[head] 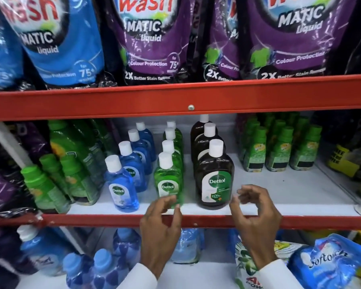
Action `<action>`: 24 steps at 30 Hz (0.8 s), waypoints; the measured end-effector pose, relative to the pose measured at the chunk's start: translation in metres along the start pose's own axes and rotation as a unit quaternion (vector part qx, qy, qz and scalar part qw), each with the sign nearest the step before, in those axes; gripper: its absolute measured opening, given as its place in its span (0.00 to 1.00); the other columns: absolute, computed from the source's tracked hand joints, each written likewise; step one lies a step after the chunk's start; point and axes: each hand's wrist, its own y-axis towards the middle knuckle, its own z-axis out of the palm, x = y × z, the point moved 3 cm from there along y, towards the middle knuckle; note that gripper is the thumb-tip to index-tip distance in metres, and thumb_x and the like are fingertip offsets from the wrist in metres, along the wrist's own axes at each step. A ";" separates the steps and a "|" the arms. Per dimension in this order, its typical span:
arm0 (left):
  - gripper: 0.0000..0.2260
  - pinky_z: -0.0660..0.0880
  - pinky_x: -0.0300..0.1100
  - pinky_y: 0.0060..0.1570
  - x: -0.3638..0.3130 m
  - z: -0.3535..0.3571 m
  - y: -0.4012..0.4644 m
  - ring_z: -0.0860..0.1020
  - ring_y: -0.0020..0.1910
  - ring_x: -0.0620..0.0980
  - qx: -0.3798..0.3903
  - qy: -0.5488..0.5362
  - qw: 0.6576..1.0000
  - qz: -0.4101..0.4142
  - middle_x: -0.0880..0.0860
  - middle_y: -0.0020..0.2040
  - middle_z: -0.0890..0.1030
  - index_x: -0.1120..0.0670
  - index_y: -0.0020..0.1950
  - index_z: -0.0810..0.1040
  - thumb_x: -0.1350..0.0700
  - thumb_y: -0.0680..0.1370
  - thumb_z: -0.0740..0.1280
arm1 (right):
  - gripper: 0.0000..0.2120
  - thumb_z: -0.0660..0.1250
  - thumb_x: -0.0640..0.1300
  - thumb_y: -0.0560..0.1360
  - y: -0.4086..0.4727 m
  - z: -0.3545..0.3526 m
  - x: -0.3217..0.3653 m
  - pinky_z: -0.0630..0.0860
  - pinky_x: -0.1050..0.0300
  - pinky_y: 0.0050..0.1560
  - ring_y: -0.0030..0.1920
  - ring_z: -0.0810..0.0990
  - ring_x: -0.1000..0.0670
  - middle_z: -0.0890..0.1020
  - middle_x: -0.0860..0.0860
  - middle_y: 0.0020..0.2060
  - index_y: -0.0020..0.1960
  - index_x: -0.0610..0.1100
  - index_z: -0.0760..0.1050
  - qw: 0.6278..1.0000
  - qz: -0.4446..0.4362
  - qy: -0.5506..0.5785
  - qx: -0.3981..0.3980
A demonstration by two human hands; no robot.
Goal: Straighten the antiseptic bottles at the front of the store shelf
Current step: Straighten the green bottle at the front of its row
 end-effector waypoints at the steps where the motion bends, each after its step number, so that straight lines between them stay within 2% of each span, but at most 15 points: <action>1: 0.10 0.71 0.25 0.50 0.005 -0.008 0.003 0.80 0.48 0.40 -0.023 -0.011 1.000 -0.007 0.44 0.50 0.83 0.45 0.52 0.78 0.57 0.74 0.72 | 0.09 0.74 0.38 0.71 -0.007 0.006 0.008 0.78 0.64 0.45 0.40 0.82 0.55 0.84 0.54 0.41 0.49 0.44 0.79 1.000 -0.025 0.008 0.015; 4: 0.18 0.71 0.33 0.54 0.024 -0.020 0.017 0.76 0.52 0.46 -0.039 0.003 0.999 -0.017 0.47 0.55 0.77 0.50 0.60 0.72 0.56 0.72 0.72 | 0.12 0.74 0.35 0.71 -0.024 0.046 0.025 0.80 0.66 0.47 0.42 0.84 0.58 0.86 0.56 0.44 0.52 0.46 0.82 0.989 -0.036 0.018 0.139; 6: 0.24 0.71 0.40 0.59 0.035 -0.017 0.025 0.75 0.56 0.48 0.004 0.027 0.999 -0.025 0.50 0.60 0.74 0.55 0.66 0.69 0.54 0.73 0.72 | 0.16 0.73 0.35 0.73 -0.030 0.074 0.027 0.80 0.62 0.53 0.46 0.85 0.57 0.87 0.53 0.48 0.59 0.46 0.80 0.979 -0.020 -0.002 0.201; 8: 0.25 0.72 0.46 0.63 0.041 -0.015 0.033 0.75 0.60 0.53 0.059 0.045 0.997 -0.022 0.55 0.62 0.75 0.58 0.69 0.68 0.54 0.74 0.72 | 0.20 0.70 0.38 0.74 -0.032 0.098 0.028 0.77 0.63 0.57 0.50 0.84 0.52 0.86 0.49 0.53 0.65 0.45 0.76 0.971 -0.021 -0.039 0.237; 10: 0.23 0.74 0.46 0.61 0.043 -0.014 0.041 0.78 0.59 0.54 0.109 0.048 0.993 -0.005 0.56 0.60 0.80 0.56 0.67 0.70 0.55 0.75 0.72 | 0.19 0.68 0.38 0.75 -0.031 0.112 0.029 0.75 0.63 0.53 0.51 0.84 0.47 0.86 0.45 0.53 0.65 0.43 0.74 0.964 -0.024 -0.071 0.255; 12: 0.19 0.75 0.45 0.58 0.045 -0.013 0.048 0.81 0.56 0.53 0.126 0.040 0.991 0.015 0.53 0.57 0.83 0.54 0.65 0.72 0.56 0.75 0.71 | 0.17 0.68 0.38 0.76 -0.028 0.120 0.029 0.75 0.60 0.52 0.51 0.84 0.45 0.86 0.44 0.52 0.64 0.42 0.74 0.958 -0.005 -0.085 0.274; 16: 0.15 0.80 0.52 0.56 0.055 -0.010 0.051 0.82 0.54 0.52 0.150 0.030 0.988 0.002 0.52 0.54 0.85 0.47 0.61 0.72 0.49 0.76 0.68 | 0.14 0.67 0.37 0.77 -0.026 0.124 0.025 0.72 0.66 0.49 0.51 0.85 0.46 0.87 0.44 0.51 0.62 0.42 0.76 0.958 0.017 -0.085 0.273; 18: 0.13 0.80 0.53 0.55 0.059 -0.008 0.051 0.82 0.54 0.52 0.156 0.028 0.987 0.003 0.52 0.54 0.85 0.47 0.60 0.72 0.48 0.76 0.67 | 0.14 0.67 0.37 0.77 -0.026 0.122 0.024 0.73 0.67 0.49 0.49 0.85 0.48 0.87 0.46 0.50 0.62 0.43 0.76 0.960 0.015 -0.079 0.267; 22: 0.13 0.79 0.53 0.55 0.062 -0.008 0.051 0.81 0.55 0.52 0.158 0.023 0.987 0.030 0.53 0.55 0.84 0.50 0.60 0.73 0.48 0.77 0.66 | 0.11 0.68 0.41 0.78 -0.029 0.119 0.023 0.81 0.57 0.53 0.48 0.85 0.53 0.87 0.49 0.49 0.60 0.45 0.77 0.960 0.016 -0.077 0.268; 24: 0.13 0.79 0.52 0.55 0.064 -0.008 0.051 0.81 0.55 0.53 0.163 0.021 0.986 0.038 0.54 0.55 0.84 0.51 0.60 0.73 0.50 0.78 0.67 | 0.10 0.68 0.42 0.78 -0.029 0.118 0.023 0.82 0.56 0.53 0.48 0.85 0.54 0.87 0.49 0.50 0.60 0.46 0.77 0.959 0.014 -0.076 0.271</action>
